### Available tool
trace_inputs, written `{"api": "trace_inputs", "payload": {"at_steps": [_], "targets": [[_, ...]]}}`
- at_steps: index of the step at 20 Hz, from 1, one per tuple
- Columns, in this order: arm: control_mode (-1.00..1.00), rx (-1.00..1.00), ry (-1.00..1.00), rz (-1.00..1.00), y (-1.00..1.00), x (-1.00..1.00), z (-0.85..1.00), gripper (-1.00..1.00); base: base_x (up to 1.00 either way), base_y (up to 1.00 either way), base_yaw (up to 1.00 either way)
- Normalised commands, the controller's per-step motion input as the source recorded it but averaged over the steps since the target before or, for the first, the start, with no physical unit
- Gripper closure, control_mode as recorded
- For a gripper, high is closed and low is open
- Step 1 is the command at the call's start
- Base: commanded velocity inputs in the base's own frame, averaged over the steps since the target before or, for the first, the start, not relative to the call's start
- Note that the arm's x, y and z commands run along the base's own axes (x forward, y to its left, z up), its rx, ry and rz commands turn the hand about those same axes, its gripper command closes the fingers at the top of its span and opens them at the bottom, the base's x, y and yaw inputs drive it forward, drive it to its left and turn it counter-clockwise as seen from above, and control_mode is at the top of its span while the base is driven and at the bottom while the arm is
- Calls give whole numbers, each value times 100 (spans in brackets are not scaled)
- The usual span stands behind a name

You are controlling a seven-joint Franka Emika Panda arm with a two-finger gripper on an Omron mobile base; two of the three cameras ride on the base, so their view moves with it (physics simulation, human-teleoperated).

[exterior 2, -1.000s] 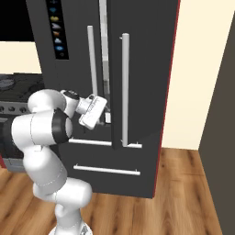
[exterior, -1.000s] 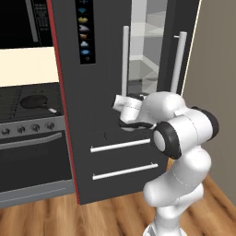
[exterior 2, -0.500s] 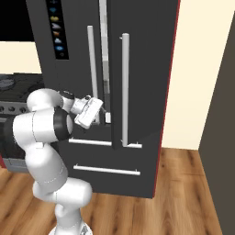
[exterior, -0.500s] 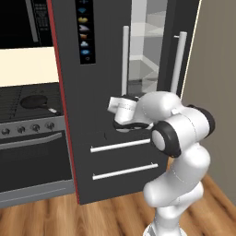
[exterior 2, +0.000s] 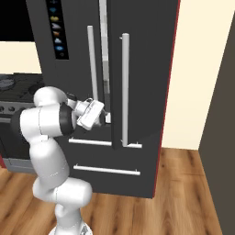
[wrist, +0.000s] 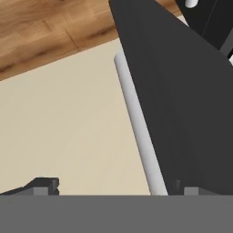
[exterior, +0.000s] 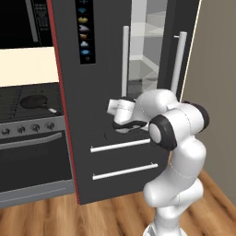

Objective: Place one of the steaks on the plate and the other in the bowl. Then place the bowl in the fridge.

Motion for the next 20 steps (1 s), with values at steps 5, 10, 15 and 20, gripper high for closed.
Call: {"api": "trace_inputs", "payload": {"at_steps": [5,10,15,20], "targets": [[-100,0,0,1,0,32,0,-100,0,0,0],[-100,0,0,0,0,33,0,-100,0,0,0],[-100,0,0,0,-1,30,-4,-100,0,0,0],[-100,0,0,0,-12,15,-1,-100,0,0,0]]}}
